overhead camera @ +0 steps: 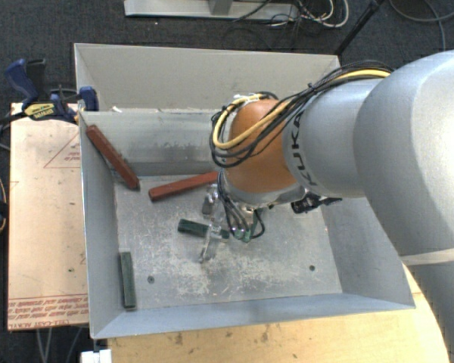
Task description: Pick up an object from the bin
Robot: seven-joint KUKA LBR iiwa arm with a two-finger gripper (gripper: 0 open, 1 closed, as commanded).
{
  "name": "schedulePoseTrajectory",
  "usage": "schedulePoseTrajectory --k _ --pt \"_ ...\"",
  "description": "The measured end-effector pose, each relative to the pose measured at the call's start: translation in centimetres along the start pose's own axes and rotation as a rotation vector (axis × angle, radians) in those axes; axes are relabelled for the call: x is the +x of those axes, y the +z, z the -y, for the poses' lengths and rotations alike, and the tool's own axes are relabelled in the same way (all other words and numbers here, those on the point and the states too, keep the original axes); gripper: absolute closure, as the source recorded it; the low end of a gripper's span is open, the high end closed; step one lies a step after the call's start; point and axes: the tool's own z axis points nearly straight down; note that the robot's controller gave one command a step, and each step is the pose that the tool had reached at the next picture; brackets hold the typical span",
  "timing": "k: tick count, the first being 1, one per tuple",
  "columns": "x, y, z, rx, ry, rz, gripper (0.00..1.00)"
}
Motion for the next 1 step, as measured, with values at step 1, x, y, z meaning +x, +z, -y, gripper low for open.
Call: schedulePoseTrajectory --k 1 --pt "-1.33 0.80 -1.97 0.002 0.028 0.003 1.00"
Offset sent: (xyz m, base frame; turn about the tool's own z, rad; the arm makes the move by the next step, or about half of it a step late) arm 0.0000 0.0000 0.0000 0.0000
